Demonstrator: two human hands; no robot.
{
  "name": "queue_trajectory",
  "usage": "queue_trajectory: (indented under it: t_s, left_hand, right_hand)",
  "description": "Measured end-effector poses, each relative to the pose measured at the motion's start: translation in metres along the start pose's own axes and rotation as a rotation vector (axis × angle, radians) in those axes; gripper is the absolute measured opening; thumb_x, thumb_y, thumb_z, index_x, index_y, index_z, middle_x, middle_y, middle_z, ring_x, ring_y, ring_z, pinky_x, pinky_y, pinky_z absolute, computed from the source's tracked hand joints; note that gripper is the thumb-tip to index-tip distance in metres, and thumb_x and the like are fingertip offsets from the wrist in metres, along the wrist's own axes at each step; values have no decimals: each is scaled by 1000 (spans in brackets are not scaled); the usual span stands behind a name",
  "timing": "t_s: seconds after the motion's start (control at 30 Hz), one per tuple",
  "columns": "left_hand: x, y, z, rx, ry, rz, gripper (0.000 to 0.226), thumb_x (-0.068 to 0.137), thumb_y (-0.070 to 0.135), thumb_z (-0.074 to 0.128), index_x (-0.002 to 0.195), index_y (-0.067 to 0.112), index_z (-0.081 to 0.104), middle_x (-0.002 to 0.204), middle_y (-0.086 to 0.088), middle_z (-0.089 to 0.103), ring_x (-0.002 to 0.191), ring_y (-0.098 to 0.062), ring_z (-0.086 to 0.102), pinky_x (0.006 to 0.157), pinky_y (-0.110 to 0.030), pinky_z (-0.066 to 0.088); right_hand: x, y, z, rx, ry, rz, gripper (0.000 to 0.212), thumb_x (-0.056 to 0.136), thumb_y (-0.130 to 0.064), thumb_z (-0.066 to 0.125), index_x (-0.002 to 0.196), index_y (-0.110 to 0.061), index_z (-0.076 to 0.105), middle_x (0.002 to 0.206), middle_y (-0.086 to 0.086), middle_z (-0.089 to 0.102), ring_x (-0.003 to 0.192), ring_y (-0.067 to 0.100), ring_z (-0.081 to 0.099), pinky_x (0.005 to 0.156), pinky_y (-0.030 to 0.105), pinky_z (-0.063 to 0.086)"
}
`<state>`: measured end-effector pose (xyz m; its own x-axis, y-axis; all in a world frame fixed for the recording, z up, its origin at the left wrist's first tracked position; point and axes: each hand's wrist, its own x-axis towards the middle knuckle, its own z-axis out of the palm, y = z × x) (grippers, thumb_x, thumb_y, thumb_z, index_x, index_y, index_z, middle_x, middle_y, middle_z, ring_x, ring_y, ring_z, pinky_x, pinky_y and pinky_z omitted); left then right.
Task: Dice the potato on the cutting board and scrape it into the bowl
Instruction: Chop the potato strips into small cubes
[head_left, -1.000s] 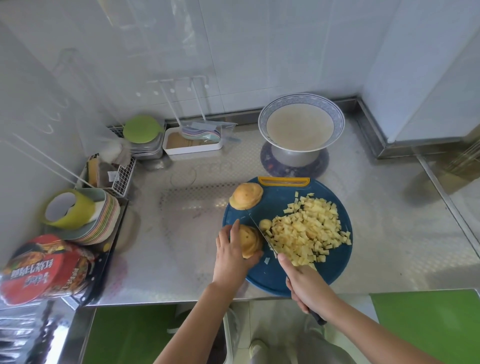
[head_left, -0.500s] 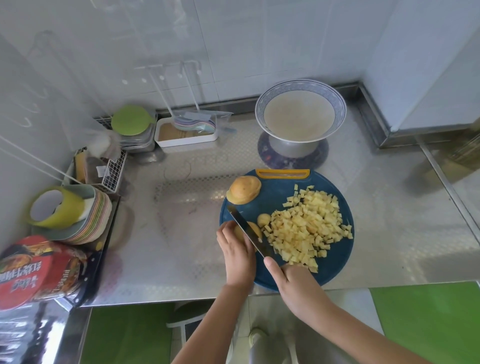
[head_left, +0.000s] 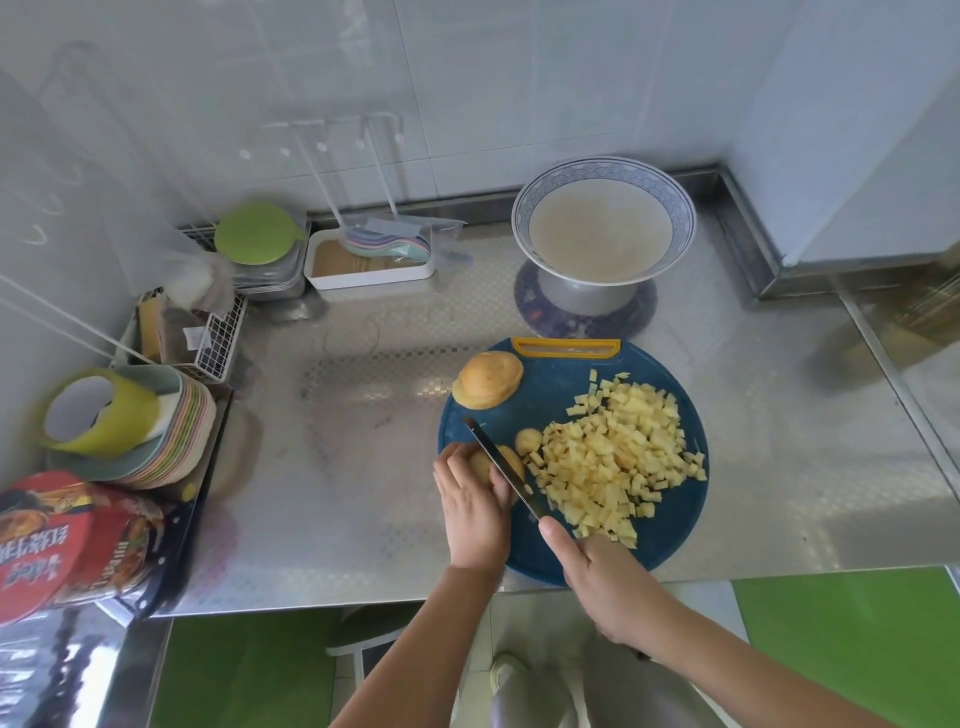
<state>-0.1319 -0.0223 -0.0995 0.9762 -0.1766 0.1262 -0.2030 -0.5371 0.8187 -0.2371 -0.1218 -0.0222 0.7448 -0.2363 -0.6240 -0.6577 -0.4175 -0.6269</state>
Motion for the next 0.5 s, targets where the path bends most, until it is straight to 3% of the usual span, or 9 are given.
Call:
queue_trajectory:
  t_s: [0.13,0.3,0.43,0.5]
  left_hand:
    - [1,-2,2,4,23,10,45,92,40,39,116,3,48,114,-8,45,107,-24,48,94,-39,46]
    - [1,0,5,5,59,-1,40,90,34,39,112,3,51,112,-11,47,106,-27,49,92,-40,47]
    - [1,-2,5,10,56,11,34,91,32,41,111,6,50,112,-9,46,105,-24,47,91,-39,46]
    - [1,-2,4,11,51,2,36,91,34,40,111,6,50,112,-9,46,105,-25,47,92,-39,45]
  right_hand:
    - [-1,4,3,88,-8,-28,66,92,-68,22,54,-14,28,34,-5,26,33,11,34,55,30,32]
    - [-5,4,18,239,65,-8,68,89,-68,24,55,-9,33,36,-5,27,36,12,33,60,31,36]
    - [-6,6,23,305,77,28,79,85,-81,17,60,-9,37,40,-4,34,37,12,36,54,25,33]
    - [-6,9,21,408,56,106,76,85,-79,23,63,-8,42,47,2,37,39,14,36,51,28,35]
